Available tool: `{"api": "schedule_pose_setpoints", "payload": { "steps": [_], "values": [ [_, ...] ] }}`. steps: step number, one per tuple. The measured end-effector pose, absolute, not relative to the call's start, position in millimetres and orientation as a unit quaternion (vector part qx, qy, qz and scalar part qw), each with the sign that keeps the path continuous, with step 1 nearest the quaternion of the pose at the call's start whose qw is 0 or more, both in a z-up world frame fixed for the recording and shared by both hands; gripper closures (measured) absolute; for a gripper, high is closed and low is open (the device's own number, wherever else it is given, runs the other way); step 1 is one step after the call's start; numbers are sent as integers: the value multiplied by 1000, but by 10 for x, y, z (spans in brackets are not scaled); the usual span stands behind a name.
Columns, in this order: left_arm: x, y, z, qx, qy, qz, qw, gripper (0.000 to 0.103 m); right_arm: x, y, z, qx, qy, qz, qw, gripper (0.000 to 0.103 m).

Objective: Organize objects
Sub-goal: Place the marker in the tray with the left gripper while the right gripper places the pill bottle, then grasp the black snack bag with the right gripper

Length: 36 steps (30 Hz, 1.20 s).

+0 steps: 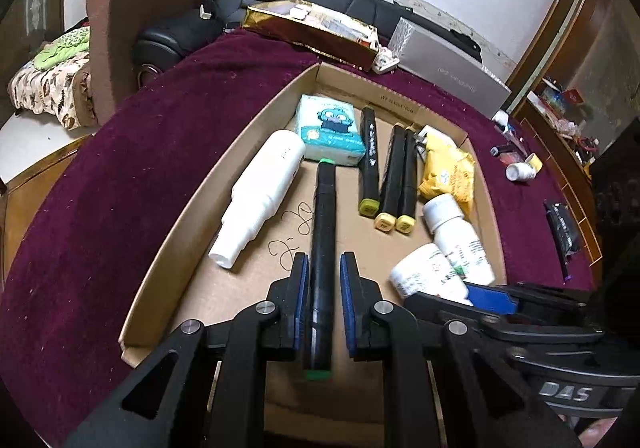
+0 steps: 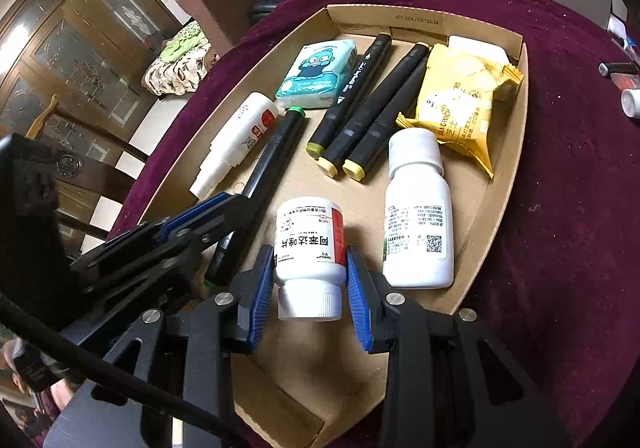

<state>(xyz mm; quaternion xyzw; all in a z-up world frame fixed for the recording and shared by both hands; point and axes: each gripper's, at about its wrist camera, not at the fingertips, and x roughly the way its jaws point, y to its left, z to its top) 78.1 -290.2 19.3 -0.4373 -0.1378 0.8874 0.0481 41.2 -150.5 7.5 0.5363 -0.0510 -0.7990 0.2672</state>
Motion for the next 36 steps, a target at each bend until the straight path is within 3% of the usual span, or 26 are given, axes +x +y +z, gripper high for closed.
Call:
{"api": "schedule_pose_setpoints", "payload": {
  "steps": [5,7,10,13,17,26,36],
  "values": [
    [945,-2925,384,-415,-134,900,13,75,461,-1532,79,530,-42,-806,262,69],
    [1011,-2943,460,-404,-129,906,1,61,481,-1540,80,528,-39,-807,261,67],
    [1135,-2916,612,-378,-105,920,-29,55,523,-1551,90,524,-42,-808,266,58],
    [1227,-2854,744,-357,-76,930,-44,50,568,-1519,133,517,-58,-808,277,58],
    [1309,-2732,880,-336,-43,940,-50,50,645,-1376,237,501,-71,-818,274,51],
    [1372,-2401,988,-327,0,944,-41,49,714,-694,410,473,-119,-840,239,44],
    [1395,-2011,1018,-335,40,941,-27,49,648,319,401,453,-193,-853,174,44]
  ]
}}
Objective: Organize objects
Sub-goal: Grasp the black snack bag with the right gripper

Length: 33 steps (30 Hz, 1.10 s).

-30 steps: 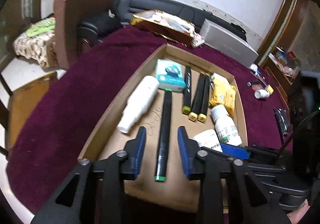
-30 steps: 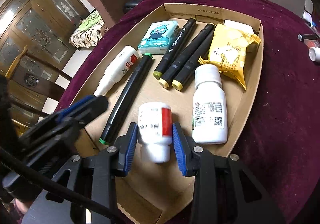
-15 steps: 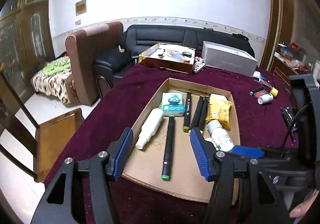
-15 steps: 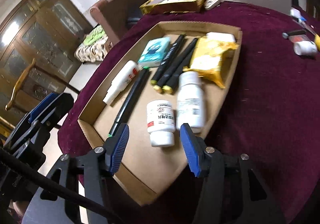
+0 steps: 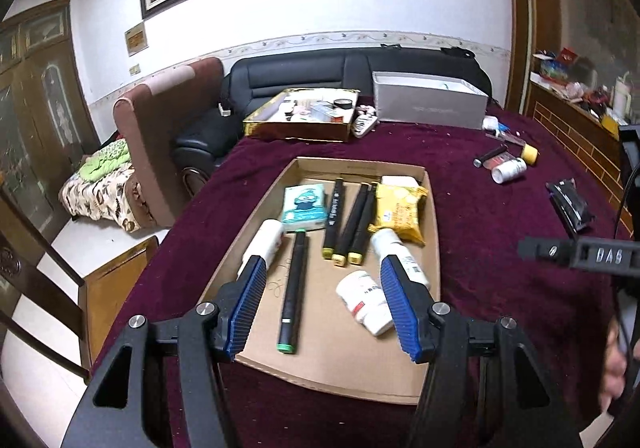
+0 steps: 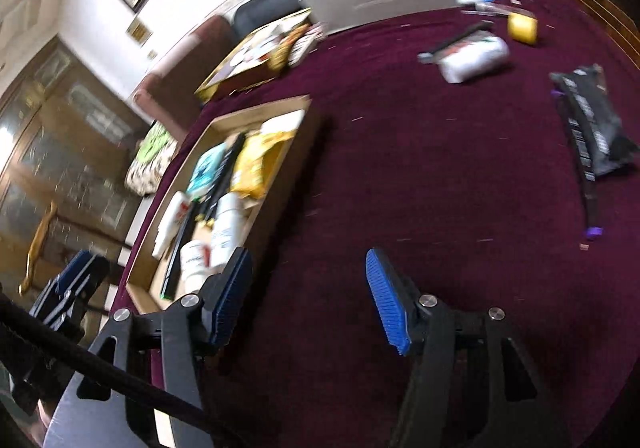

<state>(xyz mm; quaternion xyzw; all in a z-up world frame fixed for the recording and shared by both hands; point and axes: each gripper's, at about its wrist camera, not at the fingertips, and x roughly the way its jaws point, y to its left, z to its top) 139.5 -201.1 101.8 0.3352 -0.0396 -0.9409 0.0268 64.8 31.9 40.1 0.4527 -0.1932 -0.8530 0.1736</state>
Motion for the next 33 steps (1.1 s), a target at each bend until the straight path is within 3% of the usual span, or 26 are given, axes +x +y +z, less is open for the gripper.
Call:
{"api": "schedule_pose_setpoints", "payload": {
  "steps": [10,17,20,23,33],
  "values": [
    [1299,-1549,948,360,-74,-930,-4,49,673,1299,377,420,-263,-861,110,44],
    [1172,-1053,890,398,-52,-909,-115,49,736,2059,524,386,-275,-880,34,44],
    [1097,-789,734,415,-59,-896,-149,49,748,2392,628,369,-277,-887,-12,36],
    [1031,-622,519,430,-63,-886,-161,49,675,2631,657,363,-282,-887,-42,36],
    [977,-544,95,466,-53,-870,-153,47,131,2494,445,396,-300,-868,2,36]
  ]
}}
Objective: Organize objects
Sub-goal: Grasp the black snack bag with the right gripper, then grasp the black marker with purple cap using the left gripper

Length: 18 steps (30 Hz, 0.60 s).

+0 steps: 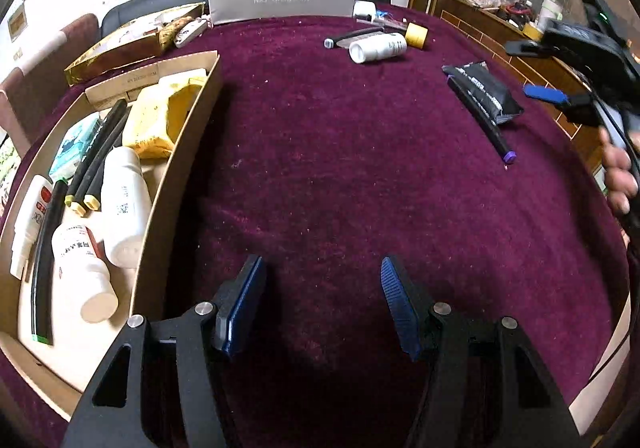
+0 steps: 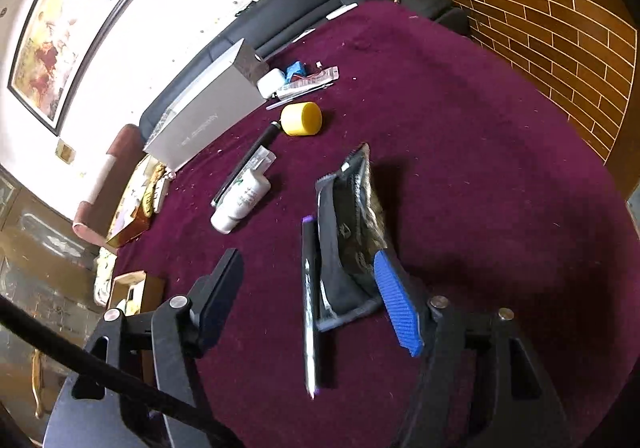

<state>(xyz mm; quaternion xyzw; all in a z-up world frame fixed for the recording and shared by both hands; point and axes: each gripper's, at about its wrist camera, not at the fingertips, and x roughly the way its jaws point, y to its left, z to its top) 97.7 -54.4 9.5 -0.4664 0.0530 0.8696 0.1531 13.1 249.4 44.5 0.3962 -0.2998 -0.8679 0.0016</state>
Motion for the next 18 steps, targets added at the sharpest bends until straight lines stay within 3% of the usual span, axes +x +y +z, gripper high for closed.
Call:
{"api": "schedule_pose_setpoints", "payload": {
  "steps": [3,9,11,18],
  "values": [
    [1034,-519,58,-454,59,874,161,37,-44,2405,428,414,-226,-878,-76,36],
    [1029,-485,46,-451,74,875,158,32,-288,2253,209,470,-161,-864,-89,37],
    [1030,-483,49,-451,75,875,159,32,-345,2263,113,479,-159,-857,-101,48],
    [948,-414,72,-469,76,865,161,29,-166,2342,153,465,-163,-863,-113,63]
  ]
}}
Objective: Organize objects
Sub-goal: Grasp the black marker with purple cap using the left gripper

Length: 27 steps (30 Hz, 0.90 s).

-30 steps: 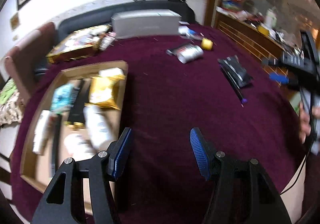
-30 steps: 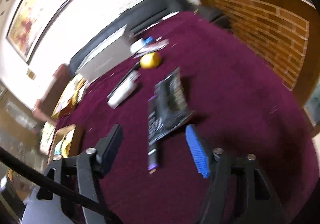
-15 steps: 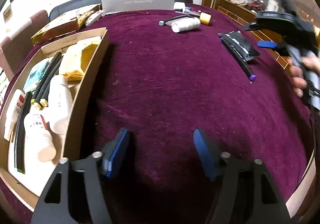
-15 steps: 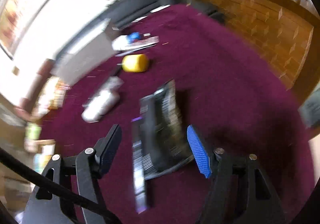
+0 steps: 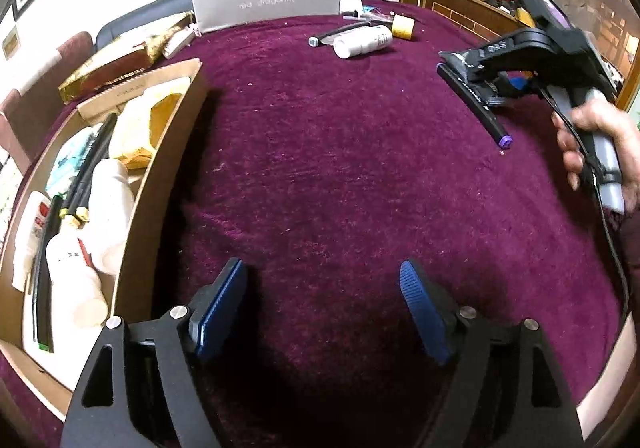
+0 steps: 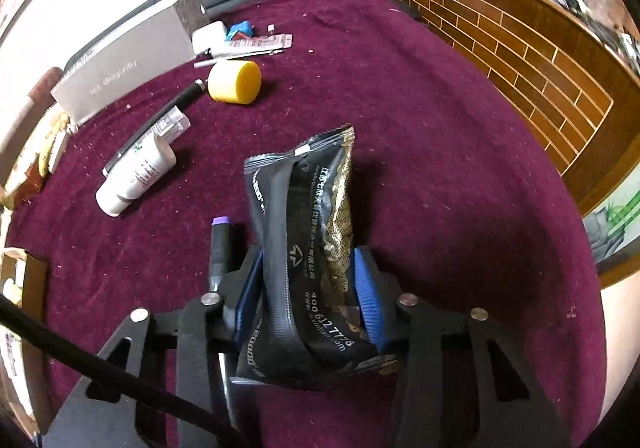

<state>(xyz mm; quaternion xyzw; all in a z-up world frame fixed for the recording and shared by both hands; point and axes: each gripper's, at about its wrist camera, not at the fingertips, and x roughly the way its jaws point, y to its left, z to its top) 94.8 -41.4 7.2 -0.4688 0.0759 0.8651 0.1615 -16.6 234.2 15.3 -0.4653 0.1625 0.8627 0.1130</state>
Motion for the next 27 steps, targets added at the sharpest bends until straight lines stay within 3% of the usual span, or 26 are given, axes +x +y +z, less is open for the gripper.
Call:
{"api": "schedule_pose_setpoints", "payload": {
  "steps": [6,13,27],
  "values": [
    [707,-119,297,-480,29,855,197,30,307,2640,175,-434,180,869,155,63],
    [397,657,412,-451,53,866,209,30,483,2940,78,-389,236,882,123,62],
    [-34,1457,68,-445,111,871,176,30,453,3030,41,-387,261,879,101,61]
  ]
}}
